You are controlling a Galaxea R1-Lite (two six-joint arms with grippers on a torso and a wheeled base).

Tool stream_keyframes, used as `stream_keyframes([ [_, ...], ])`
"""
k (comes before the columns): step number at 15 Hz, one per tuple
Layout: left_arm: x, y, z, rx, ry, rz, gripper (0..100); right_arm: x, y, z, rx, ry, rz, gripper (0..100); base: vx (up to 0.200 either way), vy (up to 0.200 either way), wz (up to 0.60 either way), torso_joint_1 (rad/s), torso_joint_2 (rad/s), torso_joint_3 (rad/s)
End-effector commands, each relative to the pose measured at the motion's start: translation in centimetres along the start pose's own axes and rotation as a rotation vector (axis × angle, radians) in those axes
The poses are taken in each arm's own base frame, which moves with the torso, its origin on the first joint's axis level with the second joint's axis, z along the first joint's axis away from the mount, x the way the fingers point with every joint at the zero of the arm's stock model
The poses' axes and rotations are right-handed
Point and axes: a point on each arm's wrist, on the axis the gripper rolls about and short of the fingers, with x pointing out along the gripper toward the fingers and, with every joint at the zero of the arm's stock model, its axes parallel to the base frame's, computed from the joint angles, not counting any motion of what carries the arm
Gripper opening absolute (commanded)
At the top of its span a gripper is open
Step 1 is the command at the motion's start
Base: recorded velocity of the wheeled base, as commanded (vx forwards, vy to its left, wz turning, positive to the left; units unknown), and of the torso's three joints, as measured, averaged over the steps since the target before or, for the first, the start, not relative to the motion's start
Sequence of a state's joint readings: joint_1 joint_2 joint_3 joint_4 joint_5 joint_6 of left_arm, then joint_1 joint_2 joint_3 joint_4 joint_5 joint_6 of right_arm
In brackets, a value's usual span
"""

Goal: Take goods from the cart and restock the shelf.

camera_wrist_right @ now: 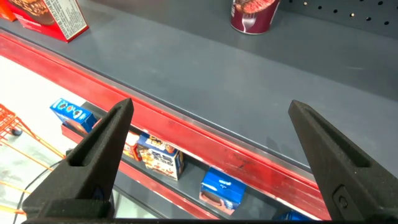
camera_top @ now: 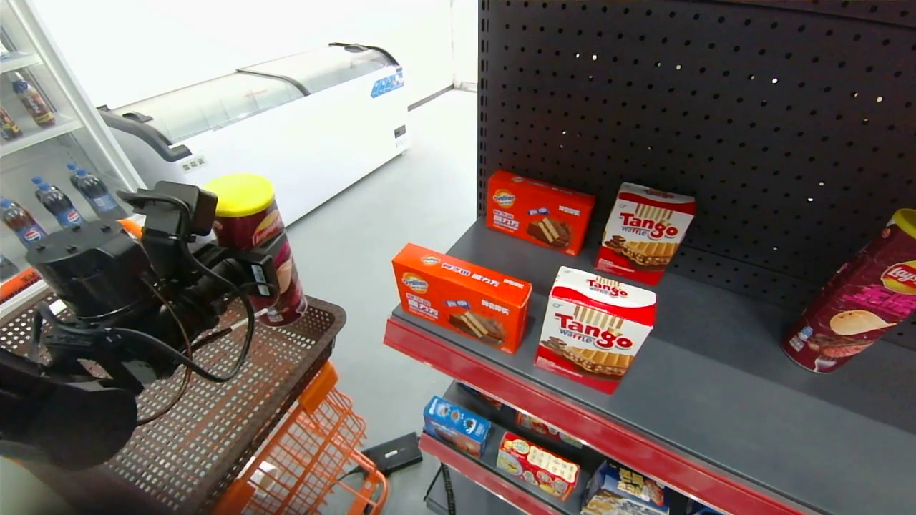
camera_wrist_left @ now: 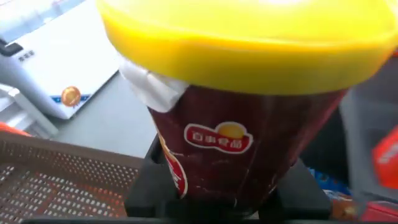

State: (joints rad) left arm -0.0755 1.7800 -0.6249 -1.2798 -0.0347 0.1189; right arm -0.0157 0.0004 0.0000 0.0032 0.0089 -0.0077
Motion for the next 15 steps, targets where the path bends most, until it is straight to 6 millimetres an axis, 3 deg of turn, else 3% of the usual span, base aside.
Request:
stream_keyframes([
  [1, -3.6, -1.3, 4.9, -0.015, -0.065, -0.06, 0, 0.0, 0.0, 0.0, 0.0, -0.001, 0.001, 100, 0.0, 0.0, 0.0, 0.0, 0.0, 0.0],
  [2, -4.4, -1.4, 5.3, -0.018, -0.062, -0.071, 0, 0.0, 0.0, 0.0, 0.0, -0.001, 0.001, 100, 0.0, 0.0, 0.0, 0.0, 0.0, 0.0],
  [3, -6.5, -2.0, 6.0, -0.038, -0.078, -0.122, 0, 0.0, 0.0, 0.0, 0.0, -0.001, 0.001, 100, 0.0, 0.0, 0.0, 0.0, 0.0, 0.0],
  [4, -6.8, -2.0, 6.1, -0.045, -0.082, -0.132, 0, 0.0, 0.0, 0.0, 0.0, -0.001, 0.001, 100, 0.0, 0.0, 0.0, 0.0, 0.0, 0.0],
  [5, -9.3, -3.1, 6.4, -0.098, -0.076, -0.316, 0, 0.0, 0.0, 0.0, 0.0, -0.001, 0.001, 100, 0.0, 0.0, 0.0, 0.0, 0.0, 0.0],
  [9, -10.8, -4.9, 7.0, -0.13, -0.067, -0.523, 0, 0.0, 0.0, 0.0, 0.0, -0.001, 0.001, 100, 0.0, 0.0, 0.0, 0.0, 0.0, 0.0],
  [12, -12.0, -5.6, 5.5, -0.135, -0.017, -0.594, 0, 0.0, 0.0, 0.0, 0.0, -0.001, 0.001, 100, 0.0, 0.0, 0.0, 0.0, 0.0, 0.0],
  [15, -12.5, -7.4, 5.9, -0.144, -0.036, -0.691, 0, 0.0, 0.0, 0.0, 0.0, -0.001, 0.001, 100, 0.0, 0.0, 0.0, 0.0, 0.0, 0.0],
])
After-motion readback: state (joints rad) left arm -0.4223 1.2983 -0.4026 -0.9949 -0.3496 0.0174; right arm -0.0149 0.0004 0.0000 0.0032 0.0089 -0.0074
